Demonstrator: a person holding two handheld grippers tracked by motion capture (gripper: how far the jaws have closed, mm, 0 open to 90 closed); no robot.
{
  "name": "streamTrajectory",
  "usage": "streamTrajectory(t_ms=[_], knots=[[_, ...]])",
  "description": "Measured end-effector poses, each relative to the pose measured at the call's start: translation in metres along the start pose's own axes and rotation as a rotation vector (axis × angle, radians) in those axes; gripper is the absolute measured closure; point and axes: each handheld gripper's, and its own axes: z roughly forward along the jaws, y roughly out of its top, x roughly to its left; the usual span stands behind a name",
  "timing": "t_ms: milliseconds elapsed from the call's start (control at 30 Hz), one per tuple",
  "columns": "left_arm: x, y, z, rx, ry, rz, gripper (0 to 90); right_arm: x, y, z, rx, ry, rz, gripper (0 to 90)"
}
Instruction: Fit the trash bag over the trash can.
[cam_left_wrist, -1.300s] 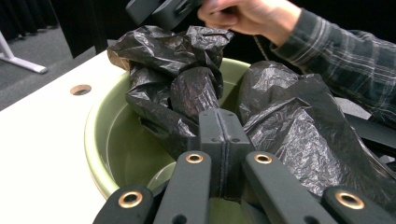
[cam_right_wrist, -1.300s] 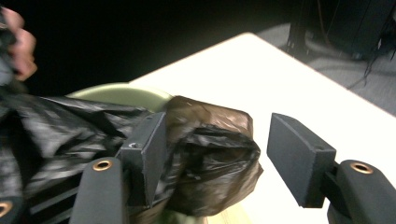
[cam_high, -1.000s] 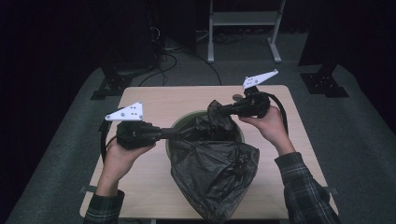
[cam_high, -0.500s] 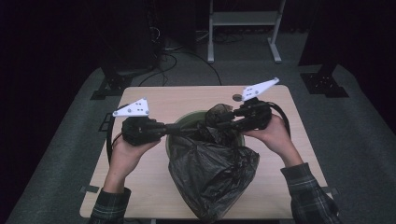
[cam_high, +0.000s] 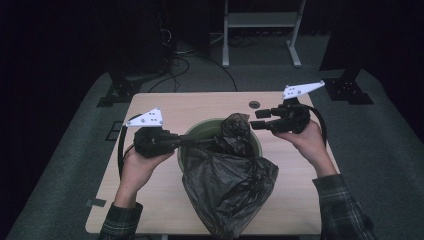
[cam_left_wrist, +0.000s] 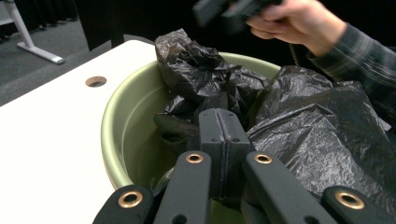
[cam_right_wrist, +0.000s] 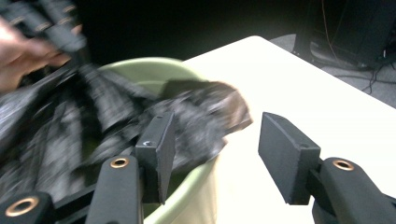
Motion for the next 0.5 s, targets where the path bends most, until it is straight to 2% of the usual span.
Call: streamTrajectory(t_ms=[67, 100, 133, 167, 200, 233, 267, 300, 400, 500], knots=[[0.0, -0.001, 0.0, -0.001, -0.003, 0.0, 89.8, -0.004, 0.001, 0.004, -0.003, 0.016, 0.012, 44.9], [0.0, -0.001, 0.0, -0.003, -0.008, 0.001, 89.8, -0.013, 0.005, 0.016, 0.014, 0.027, 0.027, 43.4], [0.0, -0.001, 0.0, -0.003, -0.008, 0.001, 89.8, -0.013, 0.005, 0.016, 0.014, 0.027, 0.027, 43.4], [0.0, -0.001, 0.001, -0.004, -0.01, 0.002, 89.8, -0.019, 0.006, 0.031, 0.036, 0.053, 0.041, 51.9], [0.001, -0.001, 0.001, -0.004, -0.011, 0.003, 89.8, -0.02, 0.006, 0.035, 0.043, 0.061, 0.038, 63.8], [0.001, -0.001, 0.001, -0.004, -0.011, 0.003, 89.8, -0.02, 0.006, 0.035, 0.043, 0.061, 0.038, 63.8], [0.001, -0.001, 0.0, -0.006, -0.008, 0.004, 89.8, -0.019, 0.005, 0.039, 0.037, 0.093, 0.011, 81.5], [0.002, -0.001, 0.0, -0.009, -0.005, 0.004, 89.7, -0.016, 0.004, 0.04, 0.033, 0.098, 0.001, 85.4], [0.003, -0.002, 0.0, -0.013, -0.002, -0.002, 89.7, -0.001, 0.004, 0.039, 0.031, 0.128, -0.053, 90.0], [0.003, -0.002, 0.001, -0.018, 0.004, -0.003, 89.7, 0.016, 0.003, 0.044, 0.088, 0.157, -0.101, 90.0]])
